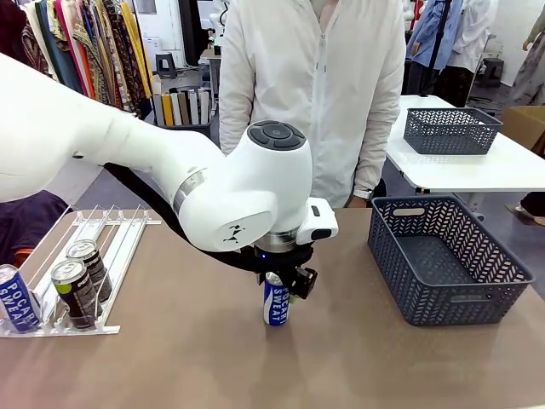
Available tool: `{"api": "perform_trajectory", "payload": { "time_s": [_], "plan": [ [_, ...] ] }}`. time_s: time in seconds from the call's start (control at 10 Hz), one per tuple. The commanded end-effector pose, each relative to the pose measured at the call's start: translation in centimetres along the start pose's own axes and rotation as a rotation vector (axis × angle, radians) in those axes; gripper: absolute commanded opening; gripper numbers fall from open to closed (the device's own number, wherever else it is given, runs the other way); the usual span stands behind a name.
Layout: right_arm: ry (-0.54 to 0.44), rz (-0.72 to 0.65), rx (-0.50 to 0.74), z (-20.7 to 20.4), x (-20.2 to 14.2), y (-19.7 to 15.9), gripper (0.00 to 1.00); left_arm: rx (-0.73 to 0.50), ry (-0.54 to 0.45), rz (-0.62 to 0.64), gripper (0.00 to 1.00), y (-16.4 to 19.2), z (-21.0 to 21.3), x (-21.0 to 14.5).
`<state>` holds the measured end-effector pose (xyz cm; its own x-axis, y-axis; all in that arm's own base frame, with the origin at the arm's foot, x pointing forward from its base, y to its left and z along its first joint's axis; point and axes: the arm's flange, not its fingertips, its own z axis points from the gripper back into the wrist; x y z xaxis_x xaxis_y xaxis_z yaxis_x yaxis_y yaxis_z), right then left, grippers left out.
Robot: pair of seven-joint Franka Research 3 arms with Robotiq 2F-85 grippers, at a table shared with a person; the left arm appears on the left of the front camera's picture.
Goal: Retrieve and store the cans from the dispenser.
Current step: Pick up one can from the Automatic Can Dispenser and place it in the middle of the table.
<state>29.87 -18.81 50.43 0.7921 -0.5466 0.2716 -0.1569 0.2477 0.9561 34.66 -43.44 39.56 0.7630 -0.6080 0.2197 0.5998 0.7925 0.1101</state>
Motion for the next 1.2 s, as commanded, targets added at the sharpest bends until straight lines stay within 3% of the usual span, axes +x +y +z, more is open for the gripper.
{"api": "perform_trajectory", "payload": {
  "time_s": [0.0,0.3,0.5,0.8,1.0,1.1],
  "plan": [
    [-0.012,0.015,0.02,-0.1,0.4,0.2,1.0,-0.008,-0.022,0.023,1.0,0.3,1.0,0.3],
    [-0.012,0.015,0.02,-0.1,0.4,0.2,1.0,-0.082,-0.042,0.034,1.0,2.8,5.9,-1.1],
    [-0.012,0.015,0.02,-0.1,0.4,0.2,1.0,-0.144,-0.103,0.036,1.0,7.3,11.8,-3.8],
    [-0.012,0.015,0.02,-0.1,0.4,0.2,1.0,-0.284,-0.146,0.164,1.0,18.8,18.5,-8.7],
    [-0.012,0.015,0.02,-0.1,0.4,0.2,1.0,-0.429,-0.212,0.309,1.0,27.3,20.7,-13.3],
    [-0.012,0.015,0.02,-0.1,0.4,0.2,1.0,-0.448,-0.228,0.366,1.0,29.7,20.9,-14.7]
  ]
}}
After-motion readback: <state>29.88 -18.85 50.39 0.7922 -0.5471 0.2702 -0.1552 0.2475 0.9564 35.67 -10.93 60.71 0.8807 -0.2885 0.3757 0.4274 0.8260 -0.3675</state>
